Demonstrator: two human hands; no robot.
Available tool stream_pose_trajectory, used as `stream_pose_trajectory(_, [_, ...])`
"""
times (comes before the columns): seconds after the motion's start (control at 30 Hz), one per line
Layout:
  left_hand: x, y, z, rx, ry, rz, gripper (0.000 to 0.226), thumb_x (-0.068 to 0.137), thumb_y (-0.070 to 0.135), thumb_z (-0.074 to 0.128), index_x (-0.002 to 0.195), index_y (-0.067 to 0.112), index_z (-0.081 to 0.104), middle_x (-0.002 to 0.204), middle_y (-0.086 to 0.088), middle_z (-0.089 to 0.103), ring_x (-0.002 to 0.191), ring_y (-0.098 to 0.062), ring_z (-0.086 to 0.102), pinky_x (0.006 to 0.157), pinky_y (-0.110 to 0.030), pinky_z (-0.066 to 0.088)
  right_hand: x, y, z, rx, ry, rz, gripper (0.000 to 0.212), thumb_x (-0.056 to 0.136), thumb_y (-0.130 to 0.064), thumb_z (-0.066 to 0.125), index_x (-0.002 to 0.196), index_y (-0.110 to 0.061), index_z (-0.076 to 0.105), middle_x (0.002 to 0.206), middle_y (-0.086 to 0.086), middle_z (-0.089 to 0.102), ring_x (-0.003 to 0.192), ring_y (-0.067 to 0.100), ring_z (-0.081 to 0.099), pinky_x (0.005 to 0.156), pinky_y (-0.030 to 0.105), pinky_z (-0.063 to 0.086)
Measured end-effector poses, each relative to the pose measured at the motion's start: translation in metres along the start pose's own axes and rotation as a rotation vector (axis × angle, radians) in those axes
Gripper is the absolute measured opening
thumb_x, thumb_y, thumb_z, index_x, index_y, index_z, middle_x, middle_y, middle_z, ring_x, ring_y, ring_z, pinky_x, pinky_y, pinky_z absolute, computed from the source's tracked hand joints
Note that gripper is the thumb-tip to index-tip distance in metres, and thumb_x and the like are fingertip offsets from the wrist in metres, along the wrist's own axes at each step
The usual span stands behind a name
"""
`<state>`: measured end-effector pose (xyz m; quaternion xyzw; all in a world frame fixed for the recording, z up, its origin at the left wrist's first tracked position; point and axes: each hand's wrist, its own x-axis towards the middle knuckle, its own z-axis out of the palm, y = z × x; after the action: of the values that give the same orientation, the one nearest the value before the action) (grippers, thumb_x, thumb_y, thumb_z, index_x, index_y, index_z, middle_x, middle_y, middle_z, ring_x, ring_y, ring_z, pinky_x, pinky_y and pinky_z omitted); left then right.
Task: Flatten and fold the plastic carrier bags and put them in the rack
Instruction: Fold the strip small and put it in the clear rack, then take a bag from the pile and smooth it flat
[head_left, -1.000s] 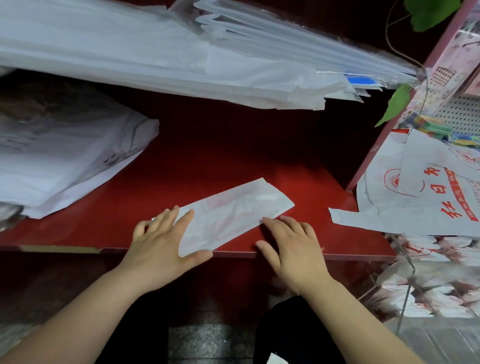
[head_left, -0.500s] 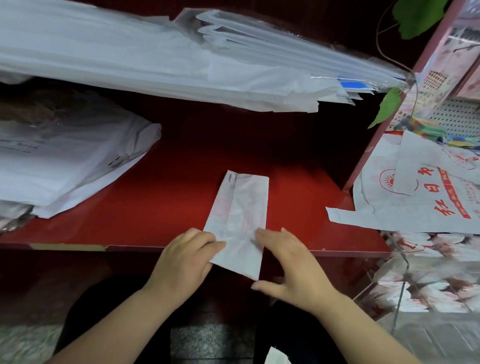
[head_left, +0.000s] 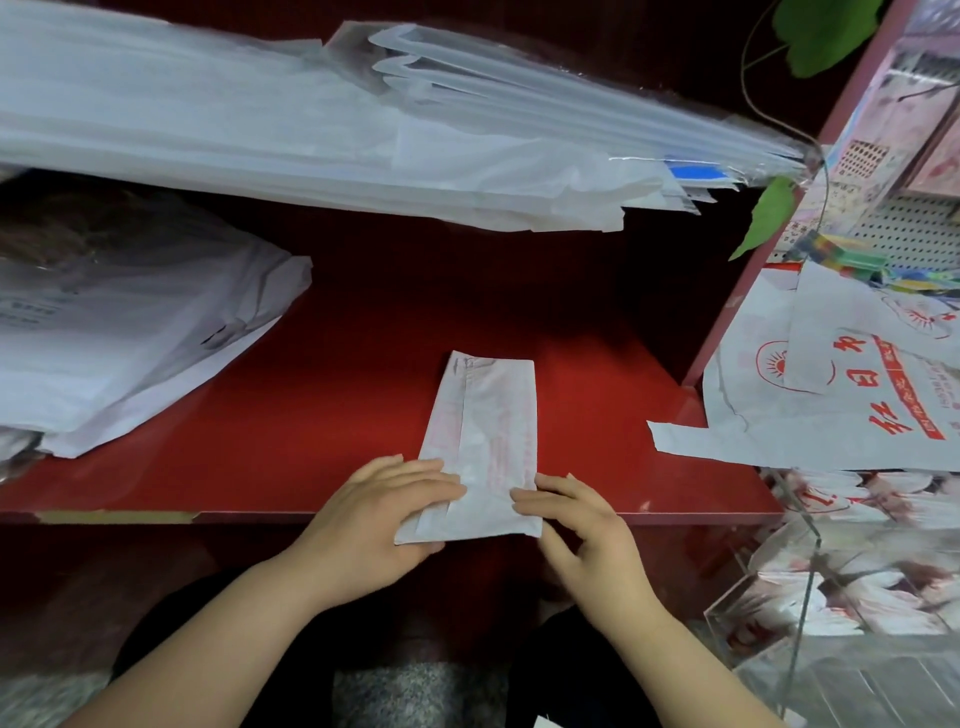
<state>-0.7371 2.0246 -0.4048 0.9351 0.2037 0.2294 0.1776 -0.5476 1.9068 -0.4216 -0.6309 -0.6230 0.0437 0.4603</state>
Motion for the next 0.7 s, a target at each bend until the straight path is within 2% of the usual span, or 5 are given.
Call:
stream_pose_trajectory(0.17, [0.01, 0.008, -0.008, -0.237, 0.026, -0.236, 0.023, 0.067, 0.055, 0.055, 0.09, 0.054, 0.054, 0.085, 0.049, 0.053, 0.095, 0.017, 0.046, 0.081, 0.003, 0.028, 0.004, -0.012, 0.0, 0.119, 0.065, 0.23, 0.021, 0.068, -0.051, 0.047, 0.08, -0.042, 0.063, 0.098, -0.022, 0.059, 0.104, -0.018, 0.045, 0.09, -0.001, 0.03])
stream_pose_trajectory(0.3, [0.019, 0.008, -0.009, -0.426, 0.068, -0.332, 0.033, 0.079, 0.018, 0.07, 0.082, 0.048, 0.056, 0.079, 0.025, 0.066, 0.082, 0.008, 0.059, 0.067, -0.005, 0.041, 0.012, -0.019, 0.003, 0.116, 0.111, 0.355, 0.01, 0.08, -0.033, 0.059, 0.071, -0.037, 0.058, 0.086, -0.012, 0.062, 0.089, 0.003, 0.056, 0.078, 0.004, 0.037])
stream_pose_trajectory(0.43, [0.02, 0.013, -0.006, -0.446, 0.08, -0.402, 0.042, 0.053, 0.057, 0.068, 0.092, 0.046, 0.059, 0.091, 0.018, 0.065, 0.094, 0.001, 0.055, 0.077, -0.012, 0.04, 0.022, -0.023, 0.002, 0.043, 0.141, 0.457, 0.027, 0.085, -0.013, 0.06, 0.066, -0.032, 0.056, 0.074, -0.012, 0.058, 0.083, 0.011, 0.051, 0.072, 0.016, 0.035])
stream_pose_trajectory(0.53, [0.022, 0.009, 0.002, -0.377, 0.162, -0.453, 0.029, 0.067, 0.043, 0.074, 0.092, 0.041, 0.059, 0.086, 0.017, 0.065, 0.1, -0.013, 0.053, 0.083, -0.015, 0.04, 0.026, -0.023, 0.002, -0.121, 0.153, 0.481, 0.017, 0.084, -0.017, 0.061, 0.067, -0.021, 0.062, 0.066, -0.012, 0.056, 0.081, 0.012, 0.046, 0.073, 0.02, 0.022])
stream_pose_trajectory(0.7, [0.032, 0.011, 0.008, -0.272, 0.316, -0.515, 0.019, 0.08, 0.032, 0.068, 0.095, 0.021, 0.065, 0.041, 0.01, 0.053, 0.065, -0.019, 0.056, 0.084, -0.032, 0.042, 0.03, -0.024, 0.0, -0.29, 0.184, 0.491, 0.017, 0.086, -0.022, 0.057, 0.07, -0.025, 0.058, 0.059, -0.009, 0.049, 0.078, 0.015, 0.045, 0.069, 0.023, 0.013])
